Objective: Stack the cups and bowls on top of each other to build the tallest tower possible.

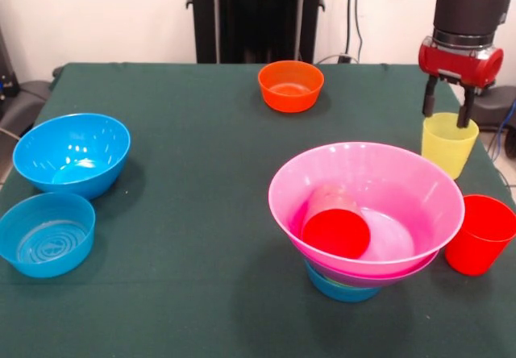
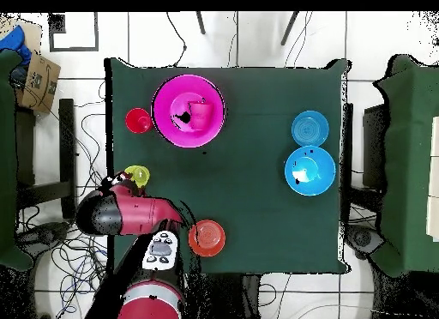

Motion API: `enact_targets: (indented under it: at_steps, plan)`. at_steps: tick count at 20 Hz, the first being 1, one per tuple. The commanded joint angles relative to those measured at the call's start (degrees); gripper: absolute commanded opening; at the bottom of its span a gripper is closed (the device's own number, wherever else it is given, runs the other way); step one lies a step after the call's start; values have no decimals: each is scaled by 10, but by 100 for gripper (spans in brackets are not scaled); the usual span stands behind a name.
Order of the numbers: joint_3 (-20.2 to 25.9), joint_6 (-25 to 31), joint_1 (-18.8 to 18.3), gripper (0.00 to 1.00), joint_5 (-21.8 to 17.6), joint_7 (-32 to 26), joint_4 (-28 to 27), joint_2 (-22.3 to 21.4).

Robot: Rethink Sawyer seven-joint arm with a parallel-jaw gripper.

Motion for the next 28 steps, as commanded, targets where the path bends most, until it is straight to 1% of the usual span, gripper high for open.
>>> enact_targets:
  at_steps: [1,4,11,14,17,19,22,28]
  plan:
    - [33,11,10,100,8,76,31,13]
    - [28,25,17,100,13,79,32,3]
    - [-4,123,27,100,15,71,39,-67]
    - [-10,145,24,100,14,68,30,-78]
    - [-22,170,32,100,13,71,16,-87]
    - [-33,189,39,100,12,74,2,-89]
    - [-37,192,40,100,12,74,-19,-75]
    - [-34,161,28,100,13,66,-50,-30]
